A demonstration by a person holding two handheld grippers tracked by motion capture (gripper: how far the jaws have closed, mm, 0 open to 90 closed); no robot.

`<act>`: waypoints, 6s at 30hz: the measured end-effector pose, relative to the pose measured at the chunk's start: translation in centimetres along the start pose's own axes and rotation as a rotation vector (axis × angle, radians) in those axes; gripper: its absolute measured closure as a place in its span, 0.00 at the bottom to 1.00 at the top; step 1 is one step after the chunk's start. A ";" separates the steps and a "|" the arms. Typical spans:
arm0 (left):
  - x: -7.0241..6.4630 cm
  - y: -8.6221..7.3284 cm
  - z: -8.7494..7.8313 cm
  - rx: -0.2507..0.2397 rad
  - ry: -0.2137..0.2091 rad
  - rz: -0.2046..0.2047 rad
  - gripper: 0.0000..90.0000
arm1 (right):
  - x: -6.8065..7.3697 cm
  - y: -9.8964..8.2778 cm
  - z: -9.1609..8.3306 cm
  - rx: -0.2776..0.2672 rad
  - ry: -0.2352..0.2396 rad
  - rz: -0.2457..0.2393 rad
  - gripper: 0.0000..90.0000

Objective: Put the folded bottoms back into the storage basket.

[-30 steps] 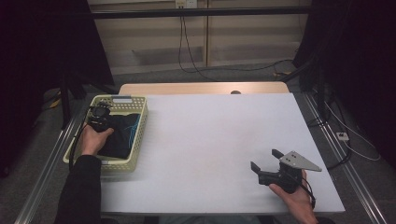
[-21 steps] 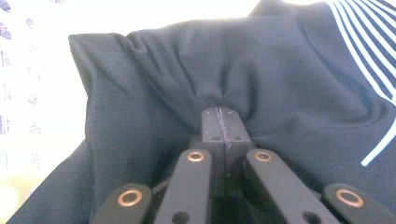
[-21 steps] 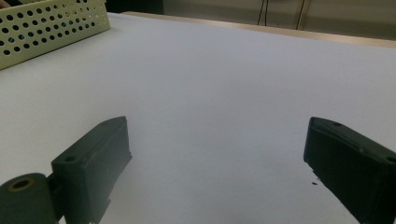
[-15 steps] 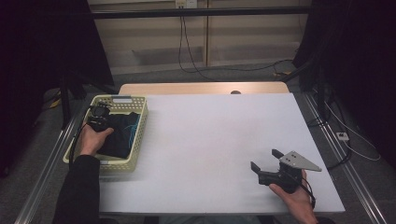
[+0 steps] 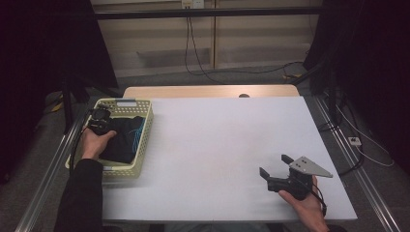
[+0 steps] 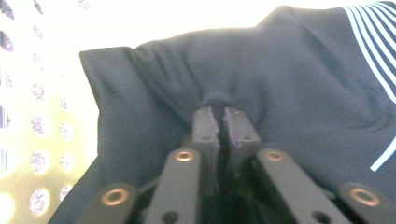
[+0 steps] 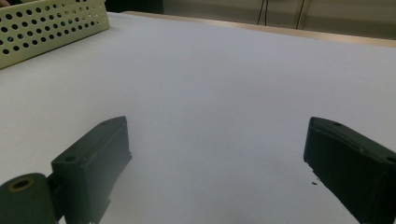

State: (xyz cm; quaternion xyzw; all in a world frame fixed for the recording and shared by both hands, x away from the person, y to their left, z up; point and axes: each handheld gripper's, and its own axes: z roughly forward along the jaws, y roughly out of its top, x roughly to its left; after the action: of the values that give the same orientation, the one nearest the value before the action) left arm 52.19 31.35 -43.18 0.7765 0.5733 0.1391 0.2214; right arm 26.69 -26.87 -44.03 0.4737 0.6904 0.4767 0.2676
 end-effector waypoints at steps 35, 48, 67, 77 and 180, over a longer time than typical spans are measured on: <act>2.0 -0.9 -3.8 -0.186 -0.223 0.014 0.07 | 0.0 0.0 0.1 0.003 0.001 -0.002 0.08; 2.0 -1.7 -5.2 -0.258 -0.196 0.054 0.09 | 0.0 0.0 0.0 0.002 0.002 -0.004 0.08; 0.7 -2.4 -9.2 -0.418 -0.102 0.121 0.13 | -0.3 -0.1 -0.1 0.002 -0.007 0.005 0.08; -0.1 -3.1 -10.8 -0.467 -0.088 0.152 0.11 | -0.2 -0.1 -0.1 0.005 -0.010 0.007 0.08; -12.4 -10.8 -13.5 -0.552 -0.273 0.260 0.05 | -0.2 0.2 0.6 0.006 0.013 0.012 0.08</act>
State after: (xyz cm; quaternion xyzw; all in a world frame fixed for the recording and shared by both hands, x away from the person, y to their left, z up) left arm 33.10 24.64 -36.48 0.7653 0.3751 0.2108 0.4787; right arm 27.38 -26.72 -44.09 0.4757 0.6905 0.4794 0.2590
